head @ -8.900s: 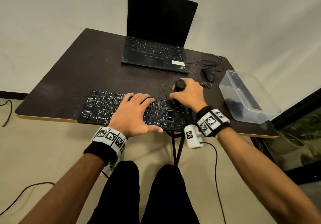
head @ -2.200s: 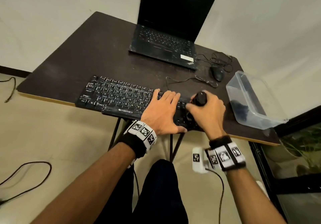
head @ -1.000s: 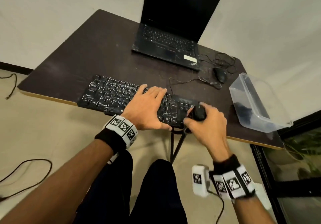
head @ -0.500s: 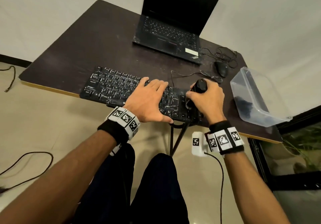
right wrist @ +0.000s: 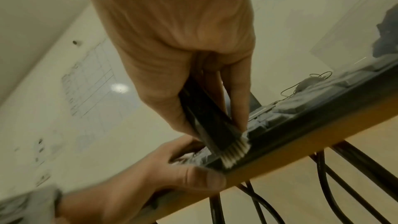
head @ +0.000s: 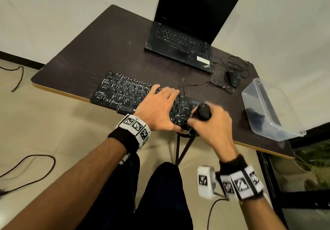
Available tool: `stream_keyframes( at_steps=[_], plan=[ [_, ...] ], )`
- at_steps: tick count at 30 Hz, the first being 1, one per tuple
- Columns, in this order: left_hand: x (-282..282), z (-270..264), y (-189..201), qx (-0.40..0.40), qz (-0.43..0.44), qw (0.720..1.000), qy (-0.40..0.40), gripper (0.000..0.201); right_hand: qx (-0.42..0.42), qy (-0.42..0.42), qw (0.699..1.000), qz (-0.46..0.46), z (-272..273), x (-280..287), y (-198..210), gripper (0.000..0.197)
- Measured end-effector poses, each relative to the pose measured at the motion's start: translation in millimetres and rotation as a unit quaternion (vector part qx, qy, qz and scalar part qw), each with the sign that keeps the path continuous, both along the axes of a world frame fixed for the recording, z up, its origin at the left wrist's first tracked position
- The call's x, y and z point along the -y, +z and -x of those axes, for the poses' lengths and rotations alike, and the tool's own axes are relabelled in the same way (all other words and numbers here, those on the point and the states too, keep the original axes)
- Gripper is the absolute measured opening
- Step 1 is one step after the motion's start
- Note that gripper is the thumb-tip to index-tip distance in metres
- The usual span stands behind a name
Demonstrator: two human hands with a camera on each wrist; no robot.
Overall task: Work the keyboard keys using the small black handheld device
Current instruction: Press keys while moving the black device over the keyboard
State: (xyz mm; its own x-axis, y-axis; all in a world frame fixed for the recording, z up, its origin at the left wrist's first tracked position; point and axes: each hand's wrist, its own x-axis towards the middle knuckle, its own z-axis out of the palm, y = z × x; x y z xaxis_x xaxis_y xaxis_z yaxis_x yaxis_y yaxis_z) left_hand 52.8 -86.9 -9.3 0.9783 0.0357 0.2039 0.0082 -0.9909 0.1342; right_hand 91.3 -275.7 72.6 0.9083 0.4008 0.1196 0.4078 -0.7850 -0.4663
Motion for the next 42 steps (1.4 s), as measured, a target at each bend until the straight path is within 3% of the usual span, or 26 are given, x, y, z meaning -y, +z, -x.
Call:
stream_keyframes(
  at_steps=[3, 6, 10, 17, 24, 30, 36, 42],
  plan=[
    [1, 0, -2, 0.006, -0.001, 1.000, -0.001, 0.137, 0.030, -0.005, 0.999, -0.012, 13, 1, -7, 0.021],
    [2, 1, -1, -0.003, -0.007, 1.000, -0.006, 0.139, 0.053, -0.033, 0.997, -0.034, -23, -21, -8, 0.022],
    [0, 1, 2, -0.014, -0.008, 1.000, -0.002, 0.142, 0.017, -0.065, 0.997, -0.033, -71, -43, 1, 0.024],
    [0, -1, -1, -0.005, -0.012, 1.000, 0.004, 0.140, -0.007, -0.025, 0.999, -0.024, -37, -7, -3, 0.018],
    [-2, 0, 0, -0.017, -0.009, 1.000, 0.001, 0.142, 0.003, -0.078, 0.996, -0.045, -92, -49, 6, 0.021],
    [0, -3, -4, -0.008, -0.009, 1.000, 0.002, 0.142, -0.040, -0.037, 0.998, 0.009, -54, 3, 2, 0.016],
    [-1, -1, -3, -0.011, 0.003, 1.000, -0.004, 0.143, -0.028, -0.104, 0.993, -0.038, -91, -10, 9, 0.024],
    [-2, -4, -2, -0.019, 0.012, 1.000, -0.004, 0.143, -0.034, -0.046, 0.998, 0.009, -55, 27, 3, 0.016]
  ],
)
